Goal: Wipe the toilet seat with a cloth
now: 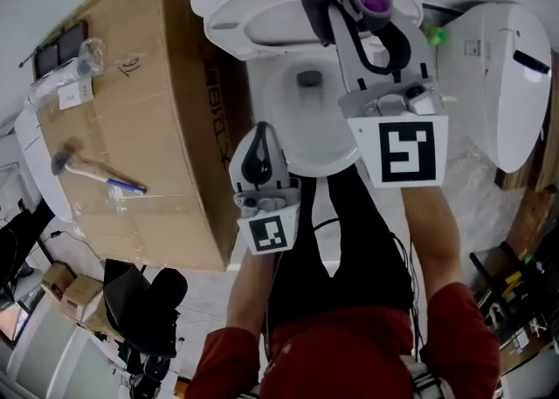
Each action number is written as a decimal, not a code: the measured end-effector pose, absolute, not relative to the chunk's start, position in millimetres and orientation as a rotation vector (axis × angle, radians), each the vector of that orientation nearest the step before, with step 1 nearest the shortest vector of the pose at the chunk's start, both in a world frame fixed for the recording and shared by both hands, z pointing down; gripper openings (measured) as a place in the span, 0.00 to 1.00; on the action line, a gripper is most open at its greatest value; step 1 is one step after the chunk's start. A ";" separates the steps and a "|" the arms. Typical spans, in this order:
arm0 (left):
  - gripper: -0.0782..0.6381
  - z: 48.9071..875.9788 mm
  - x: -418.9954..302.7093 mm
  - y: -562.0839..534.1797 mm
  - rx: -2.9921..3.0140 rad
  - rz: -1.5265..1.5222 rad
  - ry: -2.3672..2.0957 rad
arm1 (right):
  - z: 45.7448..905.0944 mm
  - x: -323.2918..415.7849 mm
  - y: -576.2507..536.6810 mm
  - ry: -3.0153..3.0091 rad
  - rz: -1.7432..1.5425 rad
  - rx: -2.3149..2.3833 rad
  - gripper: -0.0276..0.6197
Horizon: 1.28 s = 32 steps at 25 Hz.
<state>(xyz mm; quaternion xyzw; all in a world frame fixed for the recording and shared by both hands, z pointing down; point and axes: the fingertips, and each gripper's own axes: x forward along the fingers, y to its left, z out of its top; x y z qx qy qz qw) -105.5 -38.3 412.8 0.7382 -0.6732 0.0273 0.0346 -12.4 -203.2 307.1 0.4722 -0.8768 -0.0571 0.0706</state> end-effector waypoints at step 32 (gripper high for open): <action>0.13 492.5 -55.5 -75.8 2.318 0.185 -1.951 | 570.6 123.2 -197.3 -2.178 0.192 1.508 0.14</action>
